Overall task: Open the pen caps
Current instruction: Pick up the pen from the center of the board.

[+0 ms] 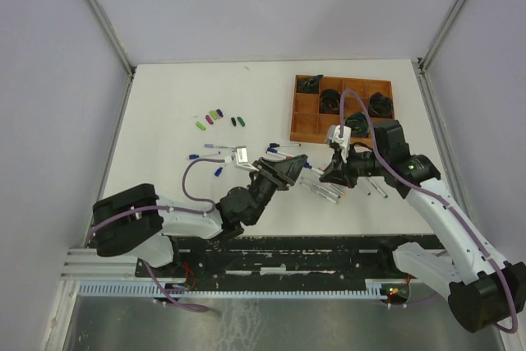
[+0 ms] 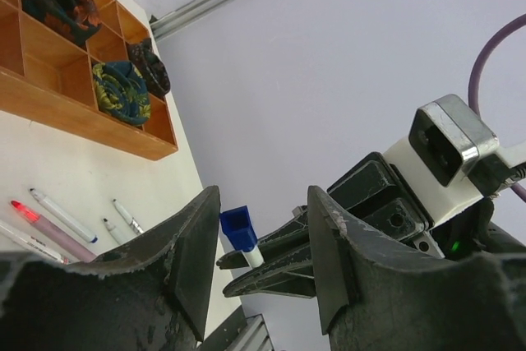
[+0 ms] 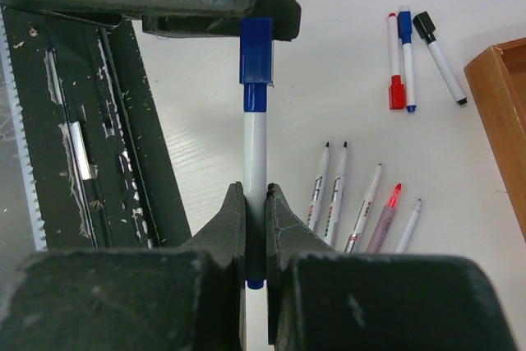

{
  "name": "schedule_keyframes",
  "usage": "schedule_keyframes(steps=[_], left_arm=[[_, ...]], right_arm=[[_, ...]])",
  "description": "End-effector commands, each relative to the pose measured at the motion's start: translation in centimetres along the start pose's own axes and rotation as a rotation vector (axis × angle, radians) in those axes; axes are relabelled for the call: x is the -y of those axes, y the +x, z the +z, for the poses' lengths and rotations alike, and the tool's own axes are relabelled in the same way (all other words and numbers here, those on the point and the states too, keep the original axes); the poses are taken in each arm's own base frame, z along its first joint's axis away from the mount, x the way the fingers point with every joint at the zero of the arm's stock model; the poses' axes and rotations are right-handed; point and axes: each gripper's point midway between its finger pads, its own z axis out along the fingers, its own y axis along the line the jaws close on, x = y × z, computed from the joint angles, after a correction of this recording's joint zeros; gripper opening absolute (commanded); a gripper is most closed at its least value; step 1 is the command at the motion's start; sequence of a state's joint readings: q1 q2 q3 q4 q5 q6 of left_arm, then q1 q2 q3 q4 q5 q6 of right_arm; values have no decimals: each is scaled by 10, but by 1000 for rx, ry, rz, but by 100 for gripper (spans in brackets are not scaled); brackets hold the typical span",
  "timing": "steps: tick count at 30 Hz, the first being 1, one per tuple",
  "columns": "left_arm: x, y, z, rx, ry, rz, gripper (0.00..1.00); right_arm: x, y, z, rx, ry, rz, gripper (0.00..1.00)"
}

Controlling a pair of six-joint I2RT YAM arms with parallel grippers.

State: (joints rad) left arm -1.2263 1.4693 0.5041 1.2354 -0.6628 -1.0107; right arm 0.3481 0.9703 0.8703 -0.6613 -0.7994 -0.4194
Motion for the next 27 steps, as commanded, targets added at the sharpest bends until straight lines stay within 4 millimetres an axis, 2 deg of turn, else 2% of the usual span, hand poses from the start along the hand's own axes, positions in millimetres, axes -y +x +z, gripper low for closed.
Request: schedule_keyframes(steps=[1,10,16,27], left_arm=[[17,-4,10,46,27,-105,53],[12,6,15,39,21,-130,53],[16,6,17,40,29,-142,47],[9,12,18,30,13,-149,42]], right_arm=[[5,-6,2,12,23,-3,1],[4,-3,5,9,16,-2,1],[5,1,9,-11,19,-6,2],[7,-3,9,3,36,-12,1]])
